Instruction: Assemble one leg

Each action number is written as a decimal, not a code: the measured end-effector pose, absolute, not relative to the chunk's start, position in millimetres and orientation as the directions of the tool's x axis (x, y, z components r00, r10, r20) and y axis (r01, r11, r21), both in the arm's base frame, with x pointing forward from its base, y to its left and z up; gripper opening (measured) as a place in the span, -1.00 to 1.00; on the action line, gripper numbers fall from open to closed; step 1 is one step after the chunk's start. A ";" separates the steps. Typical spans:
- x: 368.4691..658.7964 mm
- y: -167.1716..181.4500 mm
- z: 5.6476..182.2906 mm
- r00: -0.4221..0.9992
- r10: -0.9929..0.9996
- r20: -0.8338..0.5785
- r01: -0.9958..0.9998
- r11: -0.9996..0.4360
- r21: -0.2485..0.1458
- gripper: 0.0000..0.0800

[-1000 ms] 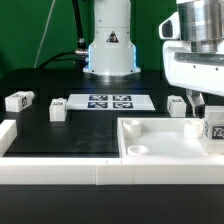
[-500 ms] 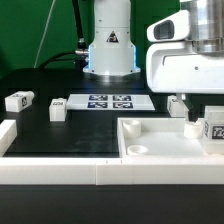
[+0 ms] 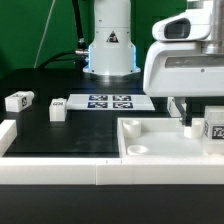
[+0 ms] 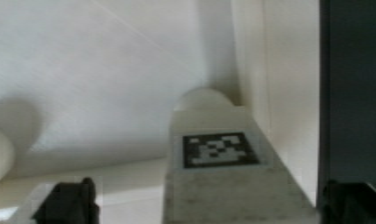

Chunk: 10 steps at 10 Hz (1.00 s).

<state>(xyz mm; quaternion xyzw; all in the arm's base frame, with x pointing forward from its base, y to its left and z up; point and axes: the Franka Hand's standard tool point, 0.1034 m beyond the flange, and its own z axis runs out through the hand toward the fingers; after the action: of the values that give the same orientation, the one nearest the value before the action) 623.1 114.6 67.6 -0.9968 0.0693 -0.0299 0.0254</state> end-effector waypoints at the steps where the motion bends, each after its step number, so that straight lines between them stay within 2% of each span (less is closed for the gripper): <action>1: 623.1 114.7 67.6 0.989 -0.139 0.056 -0.136 -0.989 -0.055 0.31; 2: 623.2 114.6 67.6 0.989 -0.139 0.056 -0.136 -0.989 -0.055 -0.13; 3: 623.2 114.6 67.6 0.987 -0.151 0.055 -0.148 -0.987 -0.056 -0.13; 4: 623.2 114.6 67.6 0.985 -0.162 0.055 -0.159 -0.986 -0.056 -0.27; 5: 623.2 114.5 67.6 0.985 -0.163 0.056 -0.160 -0.986 -0.057 -0.27; 10: 619.2 98.4 66.8 0.838 -0.538 0.089 -0.530 -0.842 -0.097 -0.26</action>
Offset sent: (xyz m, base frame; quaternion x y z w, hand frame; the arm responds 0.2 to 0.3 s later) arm 0.0000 0.0000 0.0000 0.0000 0.0000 0.0799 0.9968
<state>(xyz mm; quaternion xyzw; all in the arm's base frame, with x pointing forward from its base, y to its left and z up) 619.2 98.4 66.8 -0.9581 0.2788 -0.0564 0.0341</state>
